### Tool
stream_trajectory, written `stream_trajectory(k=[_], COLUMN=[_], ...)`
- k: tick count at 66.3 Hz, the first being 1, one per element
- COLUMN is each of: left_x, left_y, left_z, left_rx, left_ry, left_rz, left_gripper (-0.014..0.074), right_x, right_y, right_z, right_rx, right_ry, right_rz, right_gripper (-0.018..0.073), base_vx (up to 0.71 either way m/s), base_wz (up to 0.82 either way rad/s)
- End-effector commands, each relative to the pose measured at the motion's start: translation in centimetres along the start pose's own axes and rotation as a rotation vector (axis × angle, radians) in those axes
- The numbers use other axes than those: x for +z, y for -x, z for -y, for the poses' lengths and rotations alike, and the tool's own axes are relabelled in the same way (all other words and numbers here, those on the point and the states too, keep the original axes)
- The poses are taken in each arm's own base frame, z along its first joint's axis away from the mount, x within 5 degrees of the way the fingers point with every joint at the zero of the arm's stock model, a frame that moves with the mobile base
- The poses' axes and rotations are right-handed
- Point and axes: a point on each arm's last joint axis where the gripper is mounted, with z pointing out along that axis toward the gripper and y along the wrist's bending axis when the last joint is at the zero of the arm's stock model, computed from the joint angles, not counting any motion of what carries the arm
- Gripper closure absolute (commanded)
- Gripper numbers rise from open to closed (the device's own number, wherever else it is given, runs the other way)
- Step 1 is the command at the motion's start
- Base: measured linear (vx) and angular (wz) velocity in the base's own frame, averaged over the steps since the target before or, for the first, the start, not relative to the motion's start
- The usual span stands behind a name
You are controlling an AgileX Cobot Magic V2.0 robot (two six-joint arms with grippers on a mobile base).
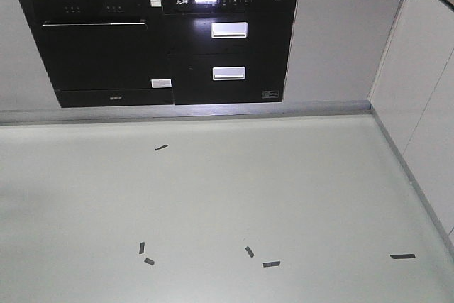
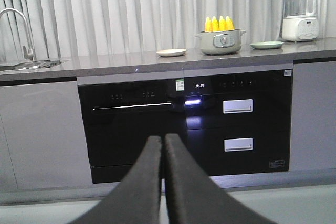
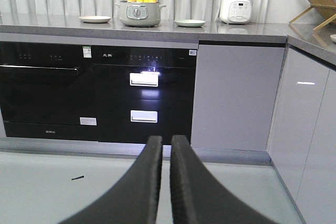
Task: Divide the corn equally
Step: 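Drive the base forward toward the counter with the corn pot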
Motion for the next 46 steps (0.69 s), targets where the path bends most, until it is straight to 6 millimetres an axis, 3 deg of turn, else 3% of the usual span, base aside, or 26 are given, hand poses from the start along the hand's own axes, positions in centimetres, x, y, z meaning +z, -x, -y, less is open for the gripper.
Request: stream_trajectory(k=[1,46], left_x=[-0.12,-0.12], left_y=[0.26,0.26], left_z=[0.04,0.04], left_rx=[-0.01,-0.01], left_ry=[-0.004,-0.004], left_rz=[0.073,0.073], left_gripper=[0.0603,0.0603], right_x=[0.0,0.0], right_y=[0.47,0.47], right_z=[0.05,0.05], right_rx=[-0.011,-0.011], right_ry=[-0.009,-0.009], right_rz=[0.072,0.072], right_gripper=[0.0524,0.0524], base_vx=[0.0,0.0], base_wz=[0.0,0.0])
